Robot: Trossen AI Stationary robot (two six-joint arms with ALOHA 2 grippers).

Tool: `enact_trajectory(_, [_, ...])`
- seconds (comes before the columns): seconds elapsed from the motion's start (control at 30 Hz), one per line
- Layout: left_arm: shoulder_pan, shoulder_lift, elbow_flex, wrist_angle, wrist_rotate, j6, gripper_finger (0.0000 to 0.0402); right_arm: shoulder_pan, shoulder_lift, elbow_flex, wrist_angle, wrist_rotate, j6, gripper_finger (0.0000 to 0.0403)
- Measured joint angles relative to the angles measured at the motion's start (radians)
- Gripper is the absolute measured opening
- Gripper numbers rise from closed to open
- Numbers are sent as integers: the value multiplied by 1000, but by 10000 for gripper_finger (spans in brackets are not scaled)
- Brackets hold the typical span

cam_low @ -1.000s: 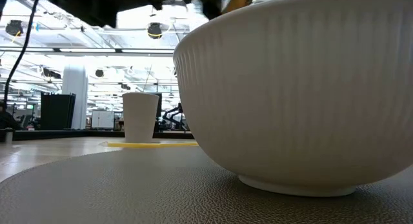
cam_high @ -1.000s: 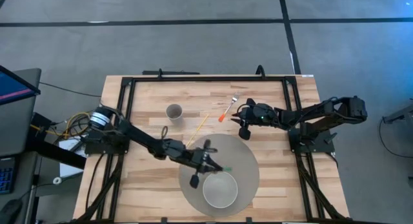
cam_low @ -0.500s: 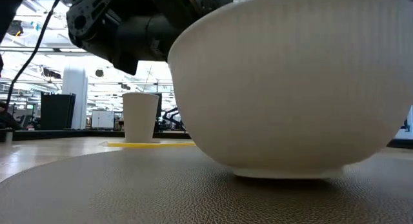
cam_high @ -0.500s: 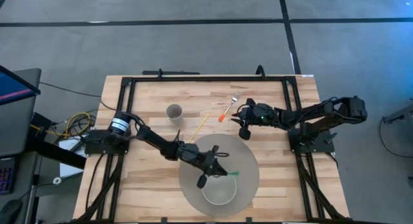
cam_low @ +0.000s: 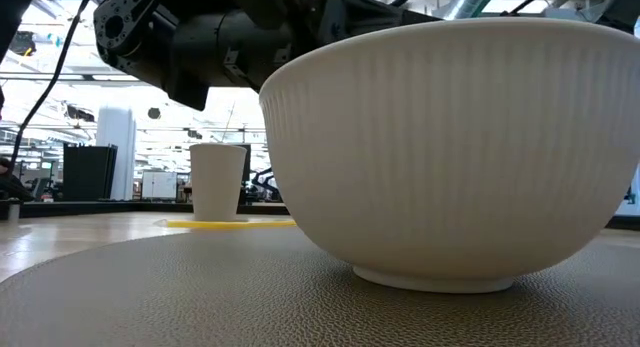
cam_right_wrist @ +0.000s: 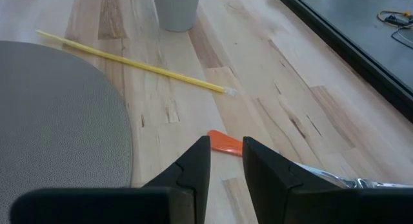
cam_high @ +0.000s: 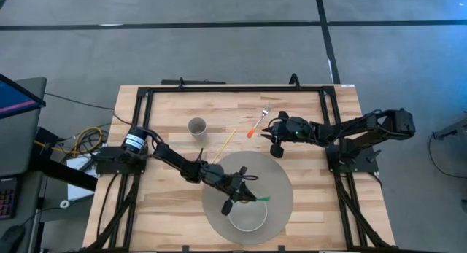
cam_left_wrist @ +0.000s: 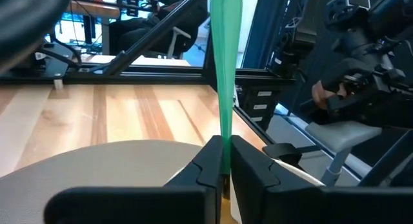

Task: Pick & Place Utensil
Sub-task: Put the green spoon into the white bowl on the placemat, then adjust the white bowl on the placemat

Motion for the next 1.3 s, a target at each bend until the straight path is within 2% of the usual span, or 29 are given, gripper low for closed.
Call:
enact_trajectory(0.37, [0, 0, 0, 0, -6, 2, 76, 0, 0, 0, 0, 0, 0, 84])
enact_trajectory(0.87, [2, -1, -3, -3, -16, -3, 80, 0, 0, 0, 0, 0, 0, 84])
enact_trajectory(1.13, [-6, -1, -62, -14, -4, -79, 44, 0, 0, 0, -3, 0, 0, 84])
enact_trajectory(1.2, [-12, -1, -62, -12, 2, -56, 29, 0, 0, 0, -3, 0, 0, 84])
enact_trajectory(1.3, [-10, -1, -54, -15, 70, -10, 8, 0, 0, 0, -2, 0, 0, 84])
